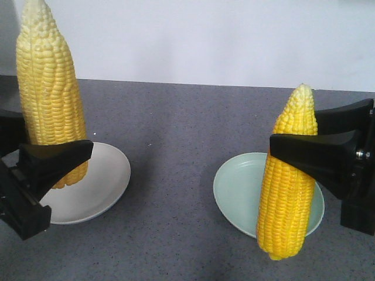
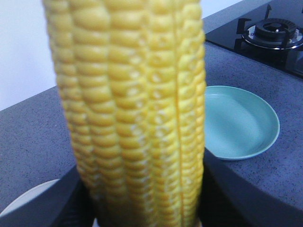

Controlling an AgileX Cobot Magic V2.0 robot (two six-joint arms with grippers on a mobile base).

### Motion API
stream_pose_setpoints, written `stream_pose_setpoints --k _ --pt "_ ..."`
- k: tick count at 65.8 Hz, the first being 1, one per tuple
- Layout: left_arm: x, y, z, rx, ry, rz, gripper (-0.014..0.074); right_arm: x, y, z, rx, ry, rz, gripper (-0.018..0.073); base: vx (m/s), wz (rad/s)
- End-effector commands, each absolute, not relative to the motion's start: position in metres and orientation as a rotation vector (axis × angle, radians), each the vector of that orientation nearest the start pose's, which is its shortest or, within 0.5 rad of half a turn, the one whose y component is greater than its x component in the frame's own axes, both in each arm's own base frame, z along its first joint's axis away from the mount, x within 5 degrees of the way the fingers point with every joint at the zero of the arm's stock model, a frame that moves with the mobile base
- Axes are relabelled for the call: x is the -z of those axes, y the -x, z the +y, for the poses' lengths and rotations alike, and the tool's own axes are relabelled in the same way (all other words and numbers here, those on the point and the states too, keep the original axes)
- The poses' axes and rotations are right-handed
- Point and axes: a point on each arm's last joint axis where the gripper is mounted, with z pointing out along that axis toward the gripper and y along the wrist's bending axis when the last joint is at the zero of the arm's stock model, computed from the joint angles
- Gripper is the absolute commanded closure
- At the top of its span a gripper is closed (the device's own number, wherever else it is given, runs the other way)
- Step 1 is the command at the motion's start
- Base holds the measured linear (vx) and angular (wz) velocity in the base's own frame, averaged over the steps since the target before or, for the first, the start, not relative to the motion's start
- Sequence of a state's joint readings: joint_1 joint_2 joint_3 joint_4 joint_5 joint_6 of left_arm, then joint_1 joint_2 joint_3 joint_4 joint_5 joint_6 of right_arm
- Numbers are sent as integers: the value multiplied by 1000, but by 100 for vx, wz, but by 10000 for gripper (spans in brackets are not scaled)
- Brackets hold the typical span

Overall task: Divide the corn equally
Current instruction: 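Drive the base closer until the cobs hover above the two plates, then lower the right gripper's cob onto the pale-green plate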

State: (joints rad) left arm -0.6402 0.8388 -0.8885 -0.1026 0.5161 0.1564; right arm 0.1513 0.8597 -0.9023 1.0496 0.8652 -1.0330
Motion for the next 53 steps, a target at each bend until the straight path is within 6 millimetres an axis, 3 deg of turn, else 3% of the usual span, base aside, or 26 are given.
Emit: stream_pose_setpoints --k 1,53 --pt "-398 -133 -104 453 -662 1738 305 -402 -141 82 -688 727 1701 389 0 -1" --pt "-398 -133 -104 453 -662 1738 305 -402 -141 82 -691 727 1700 389 0 0"
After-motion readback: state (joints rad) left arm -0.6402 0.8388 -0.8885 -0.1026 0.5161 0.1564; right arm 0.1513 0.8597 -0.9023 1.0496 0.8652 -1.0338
